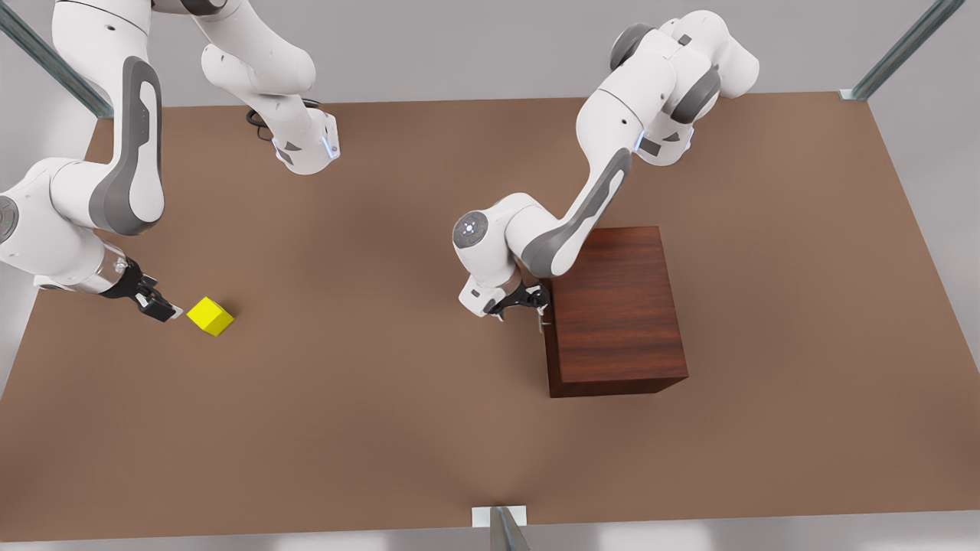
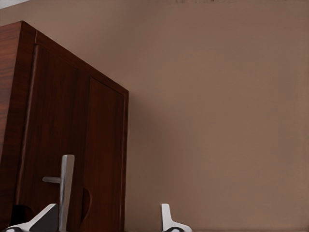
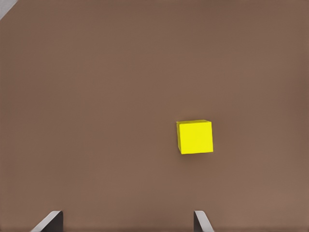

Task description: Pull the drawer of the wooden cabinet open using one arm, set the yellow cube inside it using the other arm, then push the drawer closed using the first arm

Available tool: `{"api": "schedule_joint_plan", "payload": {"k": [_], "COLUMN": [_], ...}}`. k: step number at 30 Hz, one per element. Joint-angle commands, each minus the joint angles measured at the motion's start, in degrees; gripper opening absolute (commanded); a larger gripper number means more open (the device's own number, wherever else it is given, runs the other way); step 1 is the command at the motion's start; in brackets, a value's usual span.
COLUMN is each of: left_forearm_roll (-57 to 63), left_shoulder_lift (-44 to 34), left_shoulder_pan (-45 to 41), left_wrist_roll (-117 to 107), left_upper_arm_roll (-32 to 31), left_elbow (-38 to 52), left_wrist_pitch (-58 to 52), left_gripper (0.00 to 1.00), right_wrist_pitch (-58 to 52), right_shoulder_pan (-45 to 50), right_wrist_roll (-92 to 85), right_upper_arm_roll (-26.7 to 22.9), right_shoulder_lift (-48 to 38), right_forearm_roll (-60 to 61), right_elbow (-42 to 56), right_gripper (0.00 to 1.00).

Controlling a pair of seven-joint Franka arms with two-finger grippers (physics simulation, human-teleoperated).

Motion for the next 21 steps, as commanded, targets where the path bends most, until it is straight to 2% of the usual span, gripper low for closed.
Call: {"api": "schedule_joint_plan", "payload": {"k": [1,21], "left_forearm_roll": [-0.06,-5.95], "left_shoulder_lift": [0.04,0.56], "left_shoulder_pan": [-0.01,-0.01], "left_wrist_roll": [-2.79,-4.19], "left_upper_arm_roll": [0.06,-0.82], "left_elbow": [0.03,0.74], "left_wrist_pitch": [0.93,3.30], "left_gripper": [1.00,1.00], "right_wrist_pitch": [-0.08,0.00], "right_shoulder_pan": [0.04,0.04], "right_wrist_roll": [0.90,0.90], "right_upper_arm_roll": [-0.02,0.07], "right_shoulder_lift": [-0.05,0.21], "right_forearm_roll": [0.02,-0.06], "right_elbow": [0.03,0.03], "right_gripper": [1.00,1.00]}}
